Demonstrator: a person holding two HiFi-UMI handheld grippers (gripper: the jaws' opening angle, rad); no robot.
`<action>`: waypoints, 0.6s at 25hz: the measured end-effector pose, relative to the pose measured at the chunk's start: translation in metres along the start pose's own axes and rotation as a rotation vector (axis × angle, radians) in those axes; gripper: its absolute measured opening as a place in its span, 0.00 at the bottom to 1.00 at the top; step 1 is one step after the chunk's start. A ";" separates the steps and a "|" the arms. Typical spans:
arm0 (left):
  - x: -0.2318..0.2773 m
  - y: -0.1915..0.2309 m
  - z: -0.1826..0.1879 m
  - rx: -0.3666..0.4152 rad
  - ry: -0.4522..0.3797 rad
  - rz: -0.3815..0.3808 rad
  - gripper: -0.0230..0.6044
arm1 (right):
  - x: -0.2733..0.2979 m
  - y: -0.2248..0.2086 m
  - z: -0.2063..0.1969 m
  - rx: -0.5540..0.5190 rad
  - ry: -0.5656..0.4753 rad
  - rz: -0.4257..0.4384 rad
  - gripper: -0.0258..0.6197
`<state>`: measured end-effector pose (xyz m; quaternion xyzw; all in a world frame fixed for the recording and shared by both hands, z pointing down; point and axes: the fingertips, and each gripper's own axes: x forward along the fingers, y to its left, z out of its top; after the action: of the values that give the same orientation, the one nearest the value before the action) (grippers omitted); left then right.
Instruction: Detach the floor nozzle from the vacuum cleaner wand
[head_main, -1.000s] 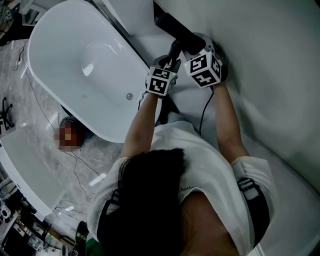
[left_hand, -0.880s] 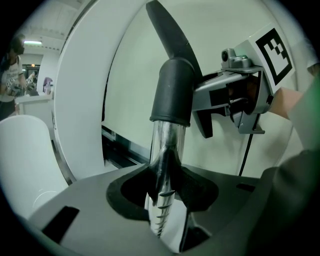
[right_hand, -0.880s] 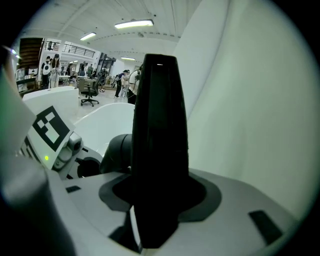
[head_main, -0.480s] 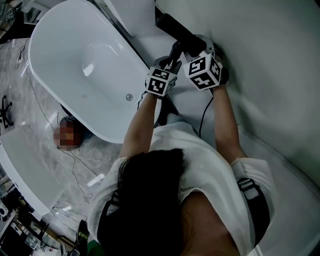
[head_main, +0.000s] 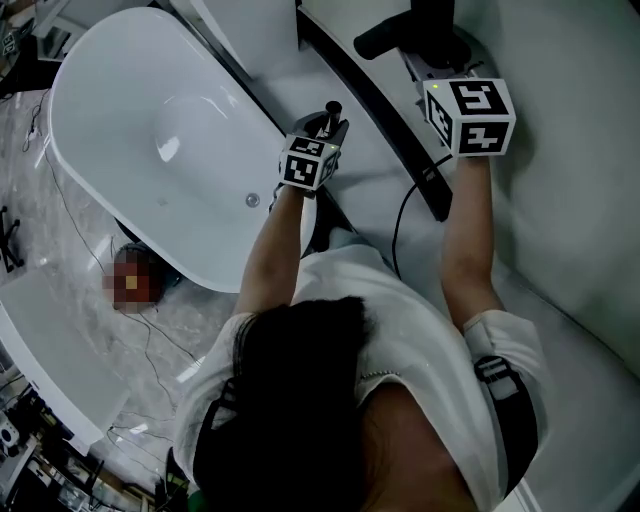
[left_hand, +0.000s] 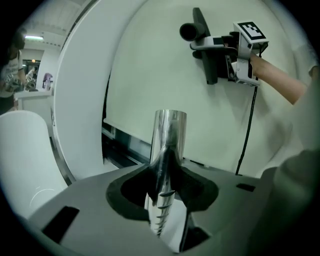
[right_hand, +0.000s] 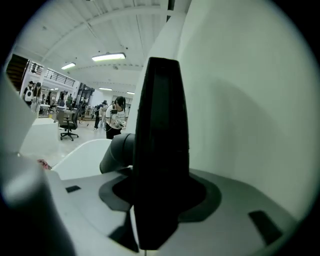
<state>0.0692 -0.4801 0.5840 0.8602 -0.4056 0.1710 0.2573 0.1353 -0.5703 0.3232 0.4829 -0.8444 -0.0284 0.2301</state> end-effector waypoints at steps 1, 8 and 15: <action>0.001 -0.001 0.001 0.000 0.002 -0.001 0.26 | -0.003 -0.002 0.004 0.008 -0.011 -0.004 0.39; 0.007 0.000 0.002 0.014 0.023 0.039 0.26 | -0.005 0.013 -0.027 0.118 0.022 0.016 0.39; 0.004 -0.005 0.006 -0.017 -0.008 0.019 0.38 | -0.008 0.028 -0.035 0.166 0.030 0.035 0.39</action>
<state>0.0759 -0.4839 0.5794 0.8547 -0.4163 0.1667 0.2615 0.1310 -0.5423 0.3592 0.4857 -0.8488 0.0530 0.2022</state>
